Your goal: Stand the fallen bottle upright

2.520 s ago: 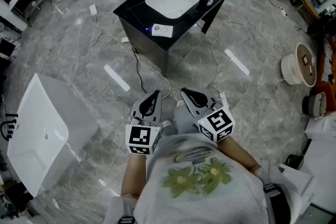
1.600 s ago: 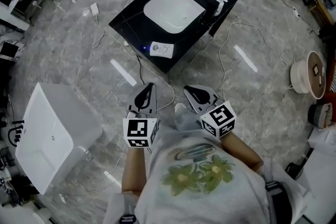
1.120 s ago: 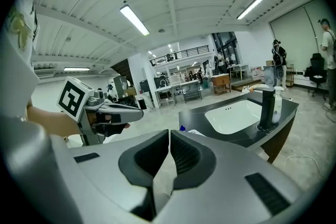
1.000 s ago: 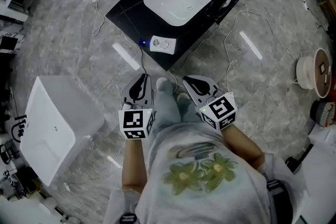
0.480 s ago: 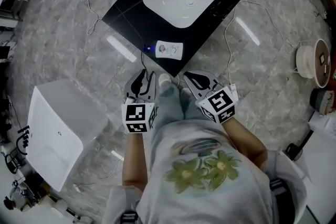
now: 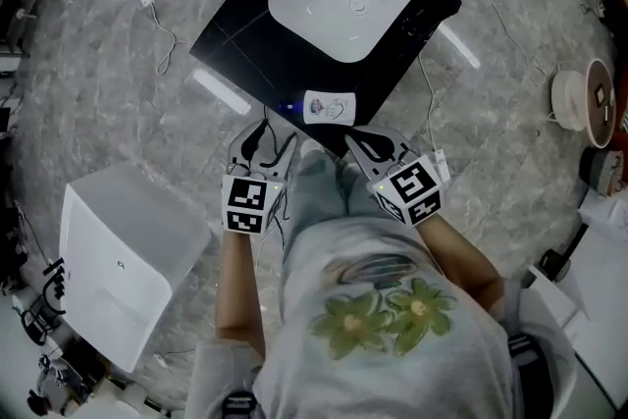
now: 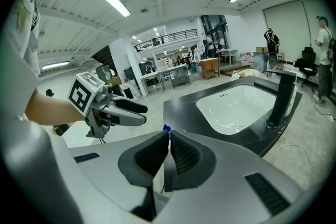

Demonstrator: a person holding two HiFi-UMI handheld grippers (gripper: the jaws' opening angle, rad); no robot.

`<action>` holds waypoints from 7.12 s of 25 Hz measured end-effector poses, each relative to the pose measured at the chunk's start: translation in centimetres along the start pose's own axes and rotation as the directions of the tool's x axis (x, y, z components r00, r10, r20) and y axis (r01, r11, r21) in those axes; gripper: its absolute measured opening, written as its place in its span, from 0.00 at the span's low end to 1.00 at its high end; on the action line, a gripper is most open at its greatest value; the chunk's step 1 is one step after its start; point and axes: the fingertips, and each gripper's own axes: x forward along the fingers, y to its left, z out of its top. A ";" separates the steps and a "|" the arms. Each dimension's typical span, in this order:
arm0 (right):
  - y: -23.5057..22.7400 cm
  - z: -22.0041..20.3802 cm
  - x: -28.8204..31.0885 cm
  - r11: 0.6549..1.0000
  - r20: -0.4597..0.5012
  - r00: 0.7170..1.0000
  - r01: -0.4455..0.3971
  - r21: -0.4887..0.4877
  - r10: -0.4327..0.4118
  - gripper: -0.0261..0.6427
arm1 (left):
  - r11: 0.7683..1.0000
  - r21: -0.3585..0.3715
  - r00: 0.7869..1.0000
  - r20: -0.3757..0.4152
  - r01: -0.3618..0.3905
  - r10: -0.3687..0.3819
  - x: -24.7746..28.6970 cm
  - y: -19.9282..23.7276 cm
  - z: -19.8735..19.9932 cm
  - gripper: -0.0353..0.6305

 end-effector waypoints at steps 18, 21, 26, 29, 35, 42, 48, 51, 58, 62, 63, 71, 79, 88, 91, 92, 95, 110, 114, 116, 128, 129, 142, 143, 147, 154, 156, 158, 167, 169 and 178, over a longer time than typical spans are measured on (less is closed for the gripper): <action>-2.1 -0.6 4.1 0.989 -0.026 0.993 0.114 0.096 -0.112 0.10 | 0.894 0.322 0.950 -0.103 0.312 -0.295 6.6 2.4 -2.6 0.50; -2.5 -0.7 4.2 0.986 -0.028 0.992 0.123 0.108 -0.121 0.10 | 0.860 0.381 0.941 -0.162 0.339 -0.298 7.7 2.4 -3.9 0.50; -3.4 -1.2 4.3 0.983 -0.037 0.990 0.139 0.122 -0.135 0.10 | 0.846 0.391 0.929 -0.216 0.363 -0.299 9.2 3.1 -5.4 0.50; -3.6 -1.3 4.4 0.981 -0.039 0.989 0.143 0.129 -0.139 0.10 | 0.844 0.388 0.926 -0.230 0.369 -0.300 9.7 3.5 -5.6 0.50; -3.9 -1.5 4.6 0.980 -0.047 0.989 0.145 0.133 -0.140 0.10 | 0.821 0.405 0.909 -0.280 0.403 -0.308 10.3 3.7 -6.5 0.49; -4.1 -2.2 4.9 0.981 -0.072 0.988 0.144 0.130 -0.136 0.10 | 0.814 0.414 0.906 -0.292 0.408 -0.305 10.6 3.6 -7.0 0.44; -4.1 -2.2 4.9 0.982 -0.073 0.988 0.143 0.128 -0.134 0.10 | 0.808 0.417 0.901 -0.311 0.415 -0.303 10.7 3.4 -7.5 0.38; -4.1 -2.2 4.8 0.982 -0.072 0.988 0.143 0.124 -0.135 0.10 | 0.812 0.410 0.899 -0.318 0.416 -0.301 10.9 3.5 -7.7 0.34; -3.8 -2.3 4.6 0.982 -0.072 0.989 0.140 0.126 -0.131 0.10 | 0.820 0.398 0.900 -0.318 0.412 -0.297 10.8 3.7 -7.6 0.31; -3.8 -2.5 4.8 0.982 -0.073 0.989 0.137 0.126 -0.129 0.10 | 0.825 0.390 0.902 -0.312 0.409 -0.300 10.8 3.7 -7.6 0.30; -3.8 -2.5 4.8 0.982 -0.074 0.989 0.137 0.126 -0.129 0.10 | 0.827 0.385 0.902 -0.310 0.409 -0.302 10.7 3.7 -7.6 0.30; -3.6 -2.4 4.8 0.983 -0.074 0.989 0.133 0.126 -0.125 0.11 | 0.844 0.354 0.904 -0.297 0.403 -0.307 10.3 3.6 -7.0 0.30; -3.8 -1.8 4.5 0.984 -0.061 0.990 0.131 0.119 -0.124 0.11 | 0.843 0.394 0.922 -0.275 0.366 -0.272 9.5 3.4 -5.3 0.29; -3.7 -1.5 3.4 0.986 -0.046 0.992 0.126 0.109 -0.122 0.10 | 0.853 0.411 0.942 -0.232 0.322 -0.244 8.5 2.6 -3.3 0.28; -3.7 -1.4 2.9 0.987 -0.042 0.992 0.126 0.105 -0.122 0.10 | 0.858 0.412 0.947 -0.220 0.306 -0.232 8.2 2.3 -2.9 0.28; -3.8 -1.4 2.7 0.987 -0.041 0.992 0.125 0.103 -0.122 0.10 | 0.859 0.413 0.949 -0.217 0.301 -0.228 8.1 2.2 -2.7 0.28; -3.9 -1.5 2.0 0.987 -0.039 0.992 0.125 0.104 -0.121 0.11 | 0.862 0.419 0.954 -0.208 0.286 -0.216 7.8 1.7 -2.1 0.28; -4.4 -1.9 -0.9 0.991 -0.043 0.994 0.099 0.093 -0.096 0.11 | 0.853 0.473 0.971 -0.188 0.221 -0.148 6.4 -1.7 0.9 0.27; -4.4 -2.2 -2.0 0.991 -0.048 0.995 0.096 0.094 -0.092 0.10 | 0.853 0.483 0.976 -0.180 0.197 -0.124 6.0 -2.7 1.7 0.27; -4.5 -2.4 -2.5 0.991 -0.048 0.995 0.096 0.093 -0.091 0.11 | 0.846 0.500 0.978 -0.179 0.183 -0.106 5.8 -3.3 2.0 0.27; -5.4 -3.5 -5.5 0.989 -0.041 0.994 0.110 0.100 -0.106 0.10 | 0.788 0.608 0.983 -0.180 0.092 0.024 5.4 -6.5 3.6 0.26; -5.5 -3.7 -5.7 0.988 -0.040 0.993 0.111 0.102 -0.108 0.10 | 0.785 0.613 0.982 -0.183 0.084 0.038 5.4 -6.6 3.8 0.26; -6.7 -6.4 -7.6 0.981 -0.030 0.991 0.134 0.139 -0.131 0.10 | 0.733 0.680 0.971 -0.186 0.017 0.151 6.4 -10.2 5.5 0.25; -6.7 -6.6 -7.7 0.981 -0.031 0.991 0.135 0.142 -0.132 0.10 | 0.728 0.686 0.969 -0.187 0.012 0.161 6.5 -10.4 5.6 0.25; -6.5 -7.1 -8.2 0.980 -0.030 0.991 0.134 0.146 -0.131 0.10 | 0.713 0.701 0.965 -0.187 -0.001 0.185 6.4 -11.3 5.7 0.25; -6.5 -7.3 -8.8 0.979 -0.014 0.991 0.136 0.150 -0.135 0.10 | 0.700 0.713 0.957 -0.175 -0.039 0.232 6.5 -12.7 5.7 0.25; -6.5 -7.4 -9.2 0.978 -0.011 0.990 0.140 0.152 -0.140 0.11 | 0.681 0.731 0.953 -0.168 -0.052 0.254 6.5 -13.2 5.7 0.25; -6.5 -7.8 -9.6 0.978 -0.009 0.989 0.144 0.153 -0.144 0.11 | 0.663 0.746 0.949 -0.162 -0.062 0.271 6.6 -13.6 5.6 0.25; -6.7 -8.8 -11.4 0.973 0.000 0.986 0.164 0.160 -0.167 0.10 | 0.642 0.762 0.948 -0.136 -0.086 0.288 7.0 -15.6 6.0 0.25; -6.7 -9.0 -11.8 0.972 0.004 0.985 0.169 0.162 -0.172 0.11 | 0.642 0.762 0.945 -0.138 -0.089 0.296 7.1 -15.8 6.0 0.25; -6.3 -9.4 -12.5 0.973 0.017 0.986 0.164 0.161 -0.169 0.10 | 0.651 0.754 0.947 -0.136 -0.092 0.291 7.4 -17.1 6.1 0.25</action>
